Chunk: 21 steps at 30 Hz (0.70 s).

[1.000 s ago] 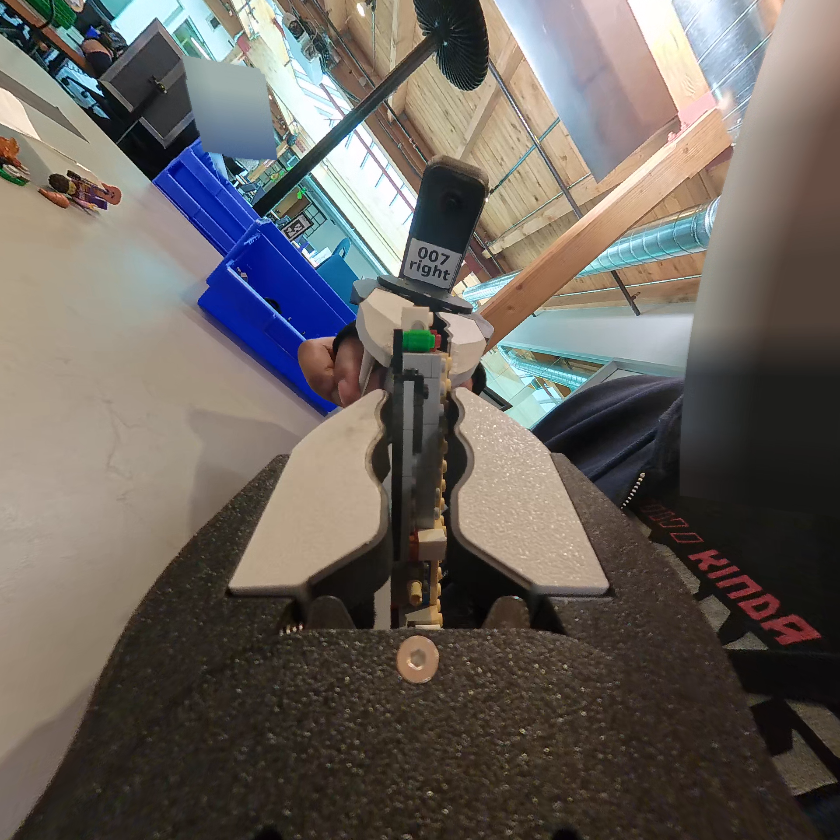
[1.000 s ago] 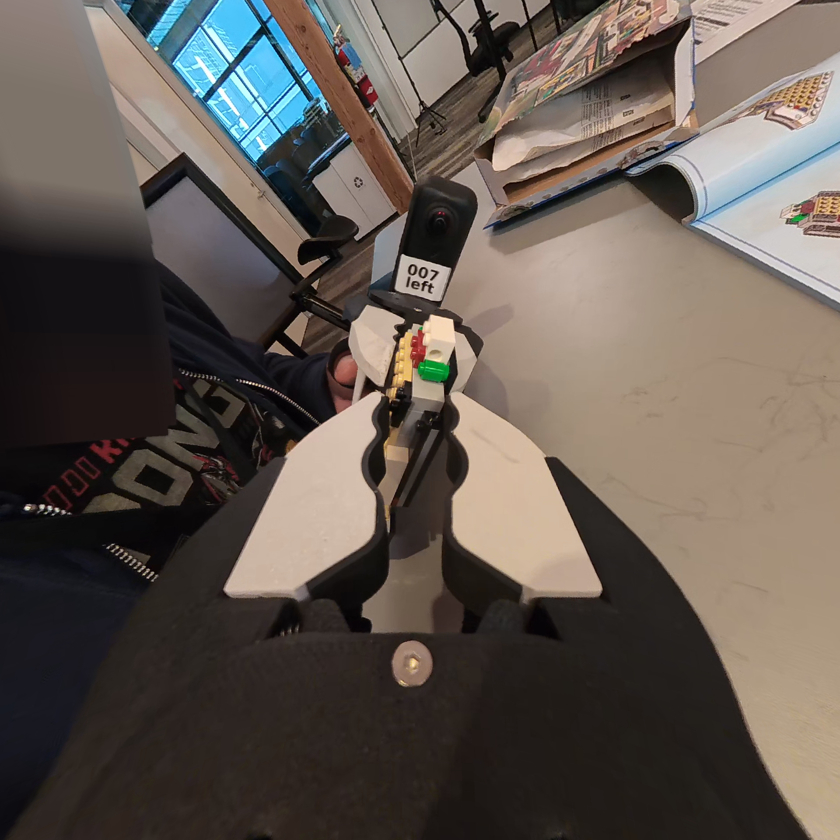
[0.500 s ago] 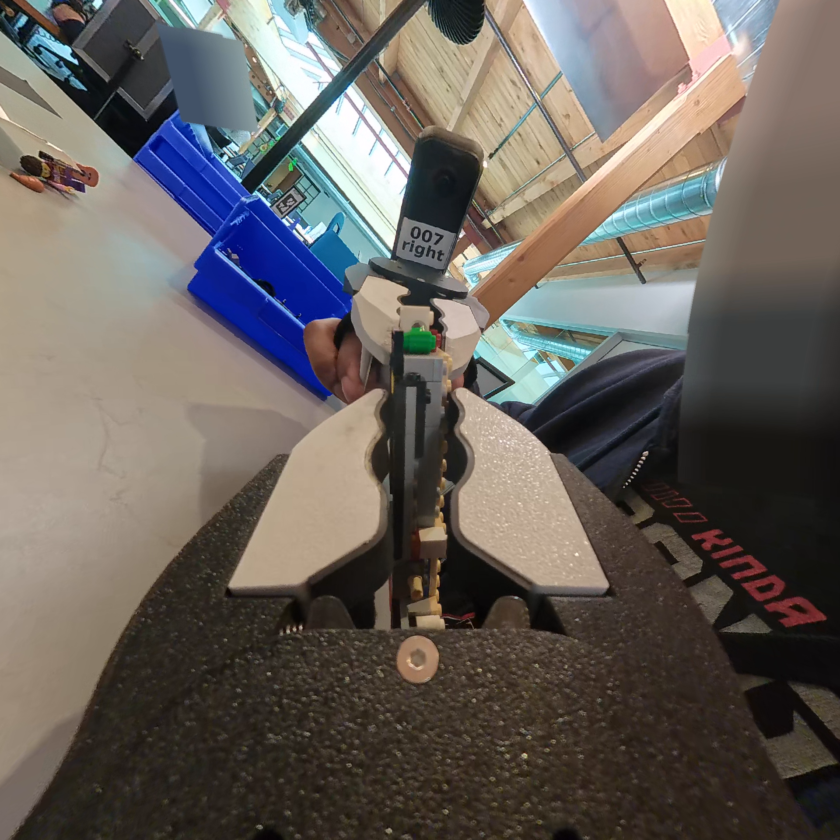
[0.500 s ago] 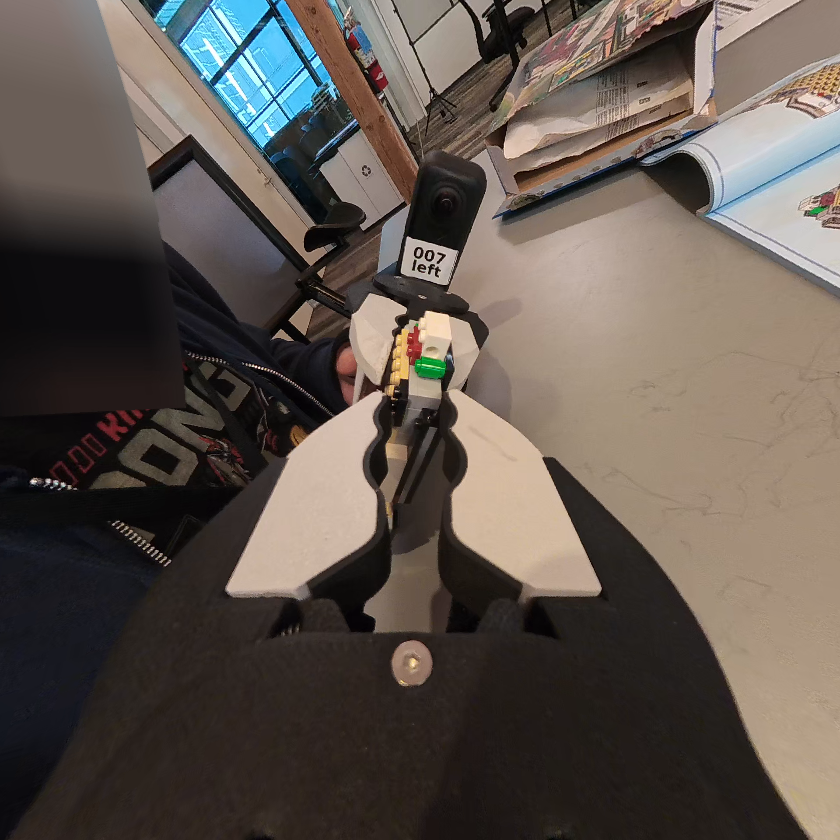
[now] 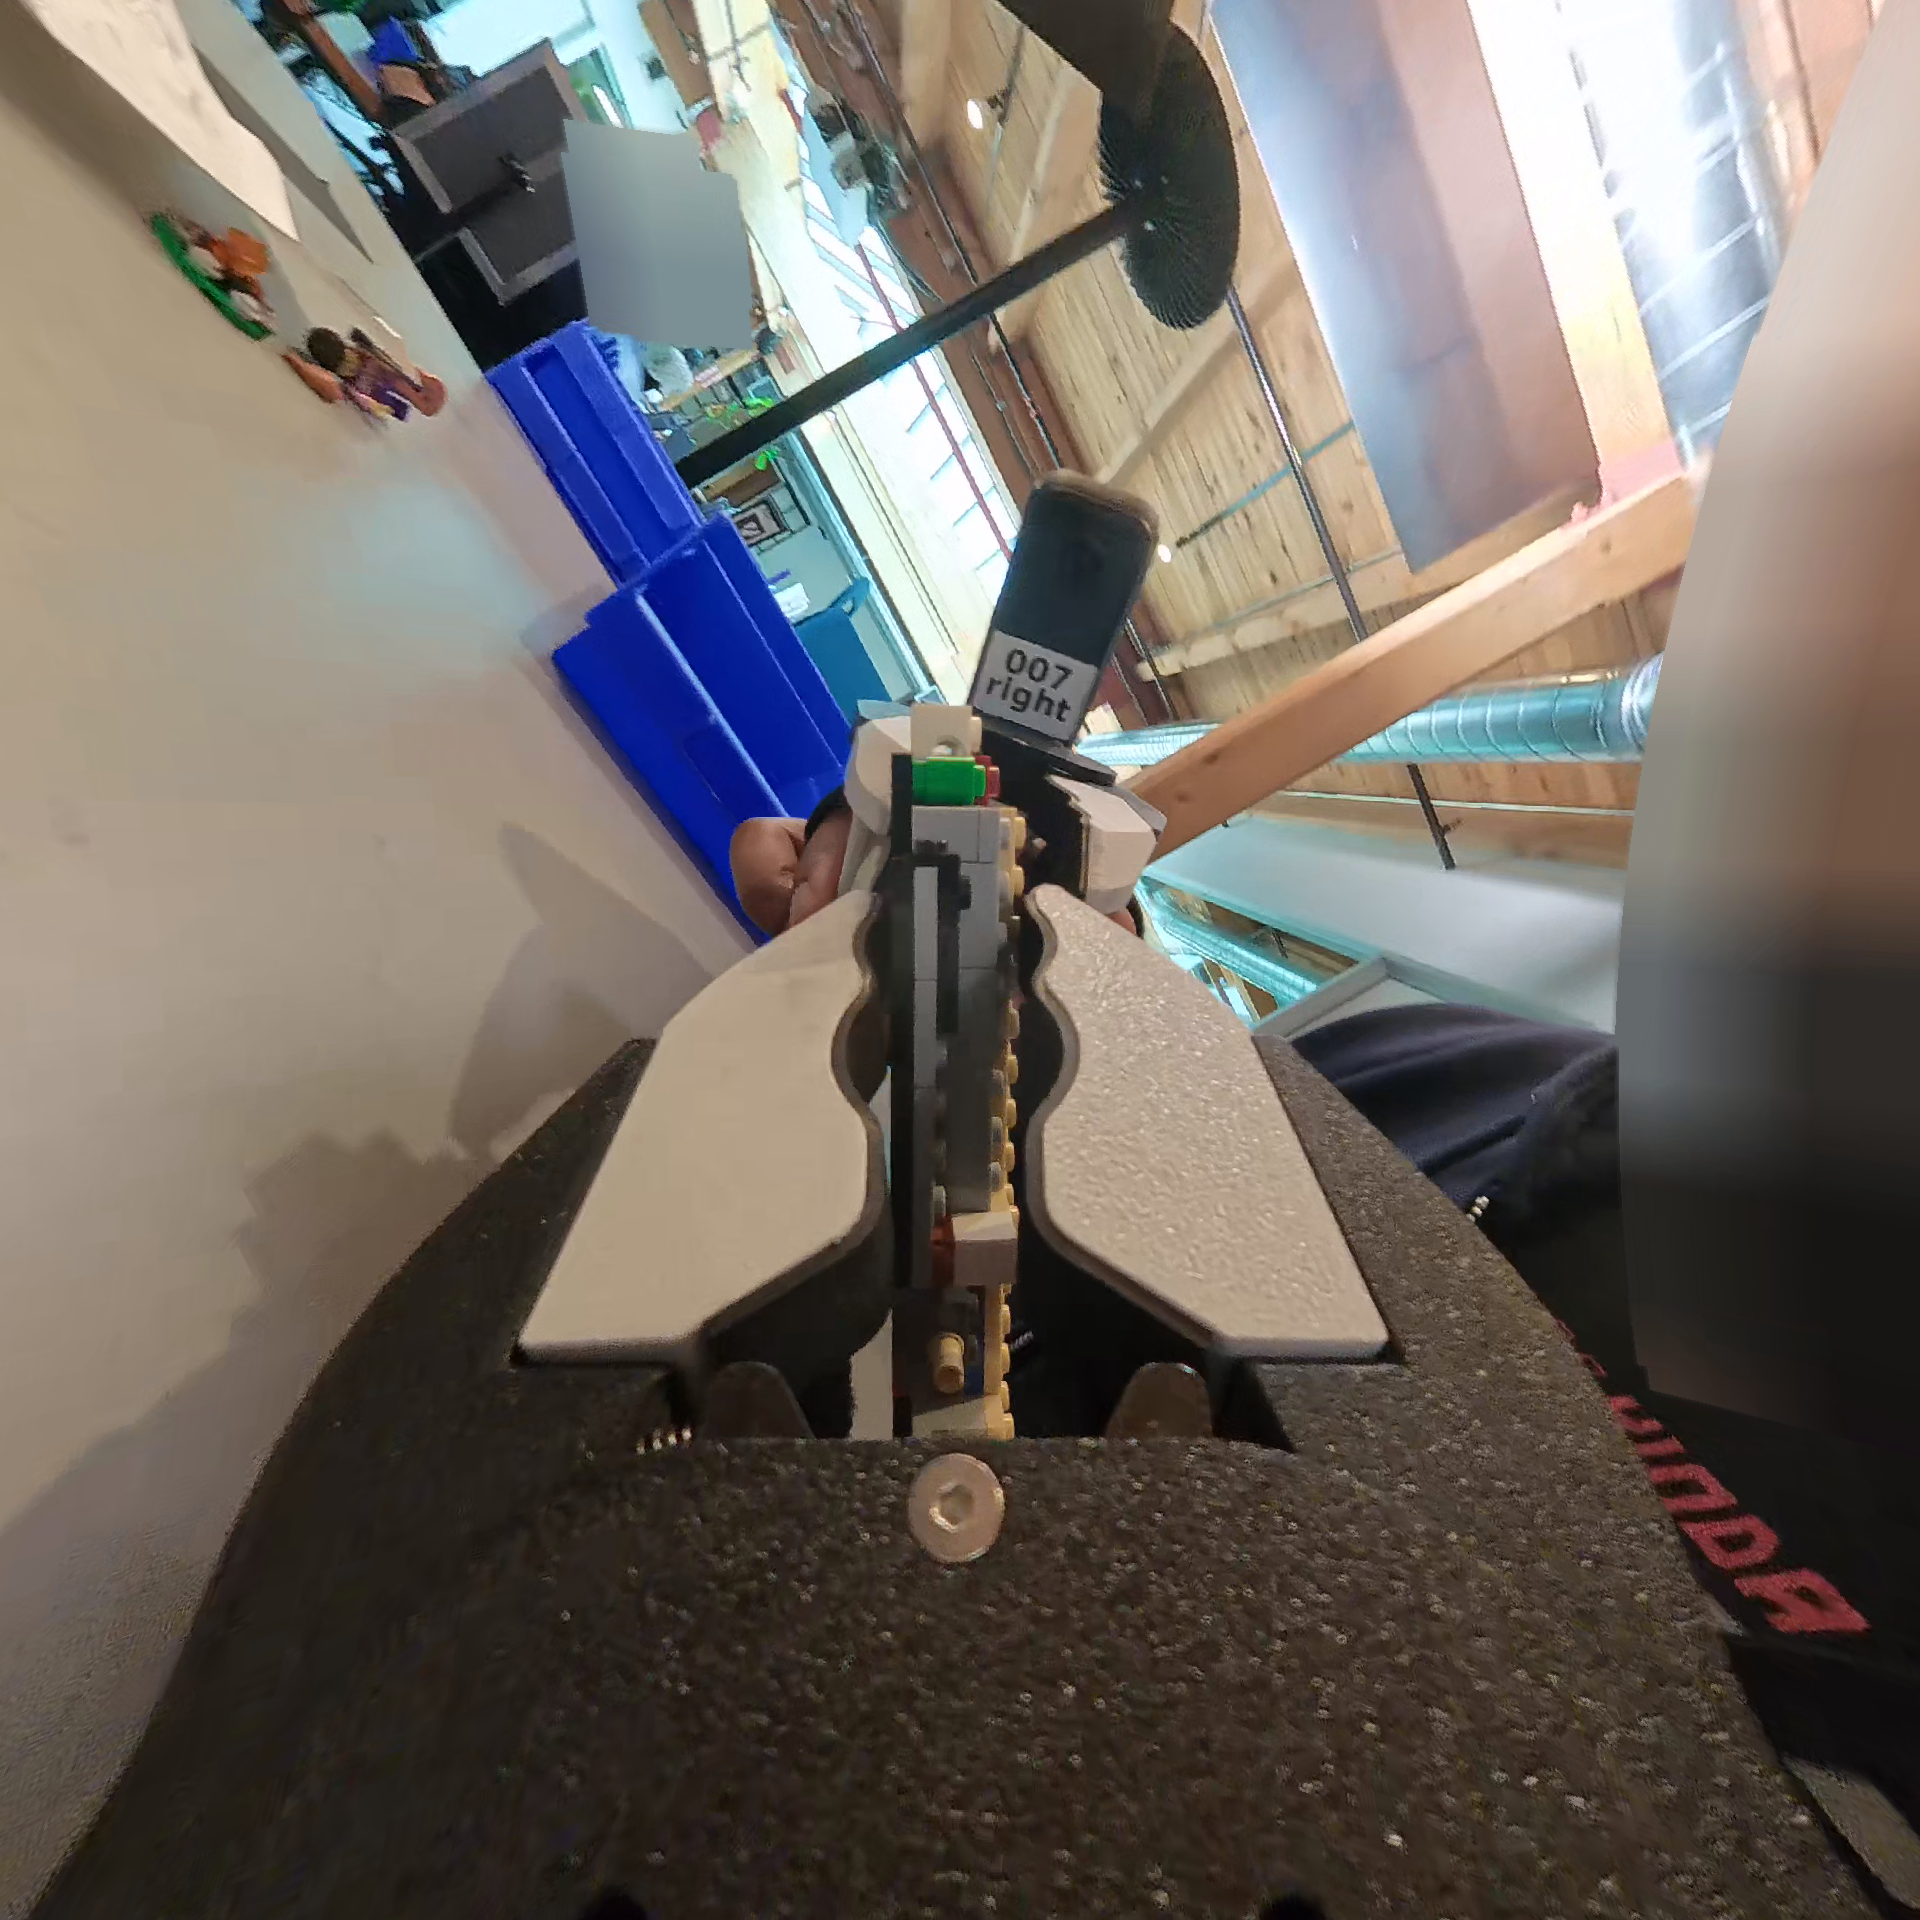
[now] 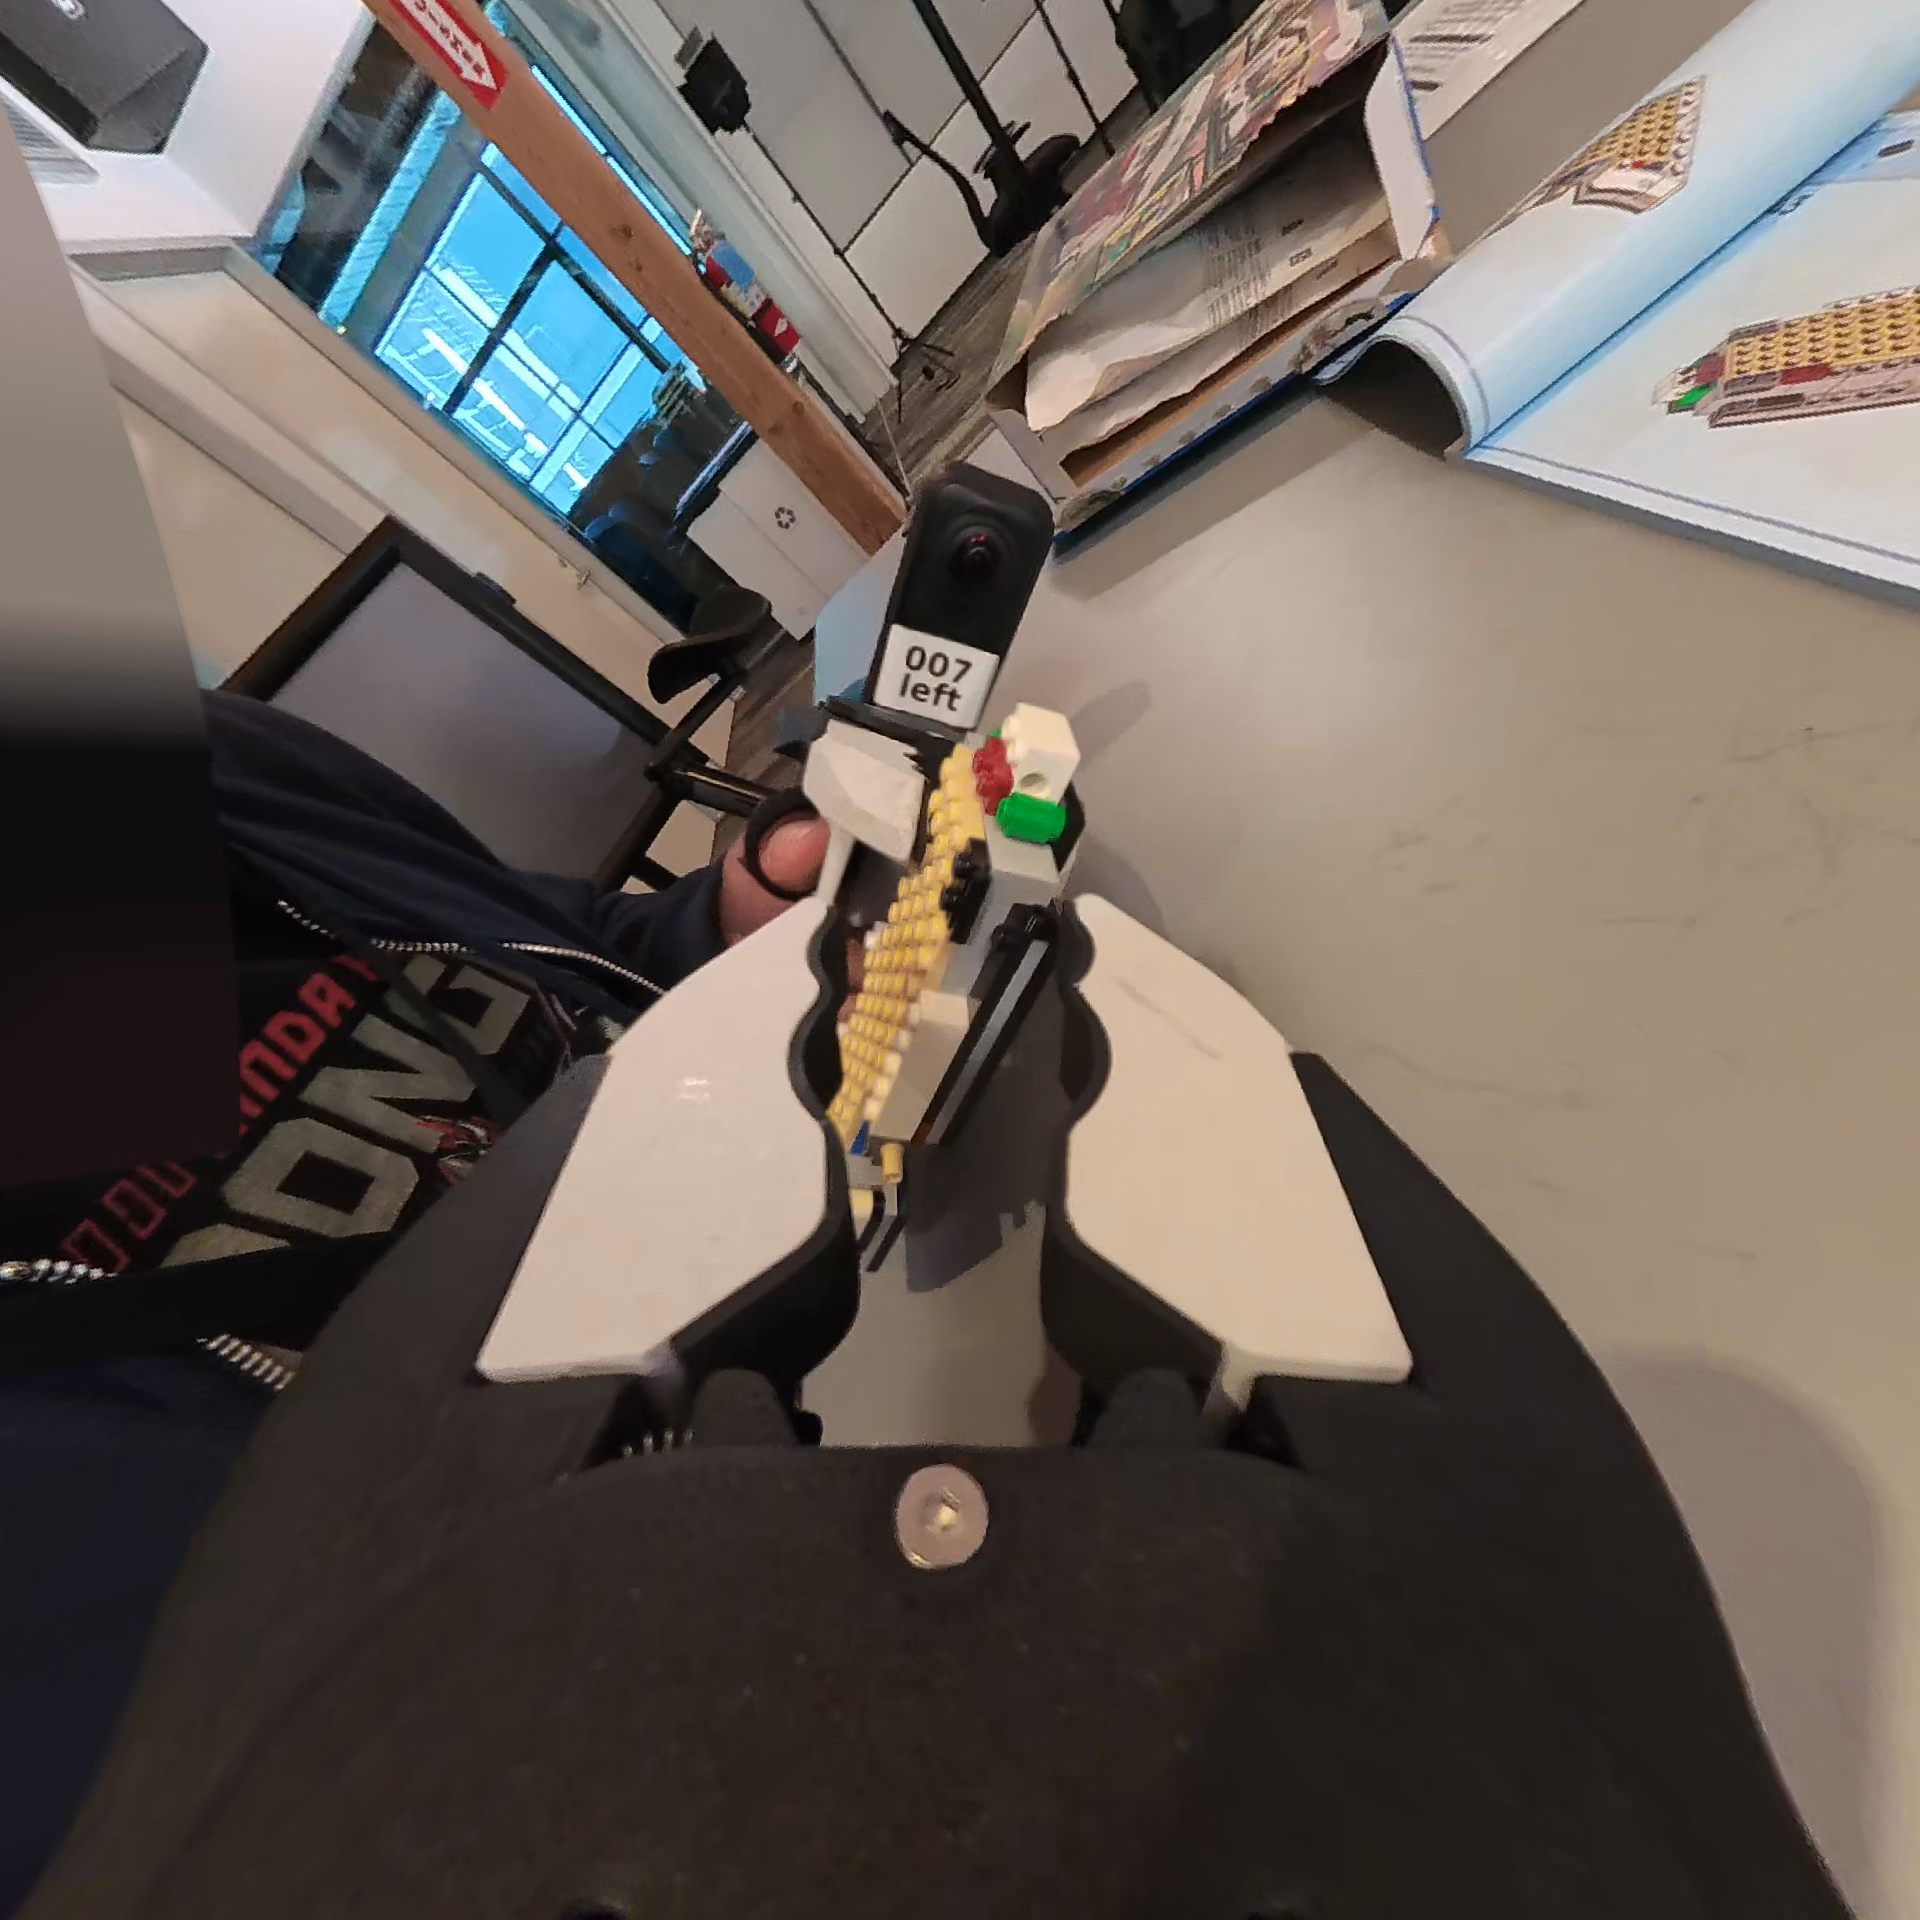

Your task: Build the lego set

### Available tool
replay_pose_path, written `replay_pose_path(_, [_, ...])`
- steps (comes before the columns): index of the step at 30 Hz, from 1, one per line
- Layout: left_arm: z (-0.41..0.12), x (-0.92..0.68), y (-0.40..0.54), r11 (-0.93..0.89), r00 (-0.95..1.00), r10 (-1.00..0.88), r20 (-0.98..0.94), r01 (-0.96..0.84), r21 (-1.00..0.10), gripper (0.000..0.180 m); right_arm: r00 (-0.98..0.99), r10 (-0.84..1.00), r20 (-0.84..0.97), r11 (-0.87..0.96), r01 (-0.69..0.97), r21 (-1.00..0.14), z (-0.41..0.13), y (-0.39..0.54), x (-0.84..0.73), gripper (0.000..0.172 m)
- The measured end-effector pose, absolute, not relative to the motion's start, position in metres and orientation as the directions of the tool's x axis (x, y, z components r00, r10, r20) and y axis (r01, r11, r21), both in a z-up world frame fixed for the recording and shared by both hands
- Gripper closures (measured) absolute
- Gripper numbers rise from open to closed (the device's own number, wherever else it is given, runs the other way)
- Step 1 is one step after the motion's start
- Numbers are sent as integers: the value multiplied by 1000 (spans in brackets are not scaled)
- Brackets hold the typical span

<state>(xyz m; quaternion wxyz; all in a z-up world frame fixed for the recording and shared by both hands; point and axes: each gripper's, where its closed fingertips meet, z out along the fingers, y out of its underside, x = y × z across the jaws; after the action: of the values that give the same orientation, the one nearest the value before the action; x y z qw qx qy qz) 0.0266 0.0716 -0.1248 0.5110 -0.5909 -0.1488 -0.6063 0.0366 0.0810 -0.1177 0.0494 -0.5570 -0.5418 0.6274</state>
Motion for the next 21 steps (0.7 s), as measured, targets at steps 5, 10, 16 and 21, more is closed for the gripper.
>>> replay_pose_path(5, [-138, 17, 76, -445, 268, -351, 897, 795, -412, 157, -330, 755, -566, -352, 525, -775, -132, 90, 39, 133])
replay_pose_path(10, [-163, 15, 85, -534, 390, -220, 894, 719, -445, 158, -263, 878, -400, -206, 547, -812, -160, 100, 44, 134])
replay_pose_path(16, [-181, 14, 94, -603, 441, -139, 887, 672, -429, 157, -227, 936, -269, -98, 566, -819, -184, 108, 45, 138])
replay_pose_path(21, [-193, 10, 99, -634, 553, -87, 829, 611, -474, 154, -213, 956, -202, -60, 532, -844, -189, 120, 44, 143])
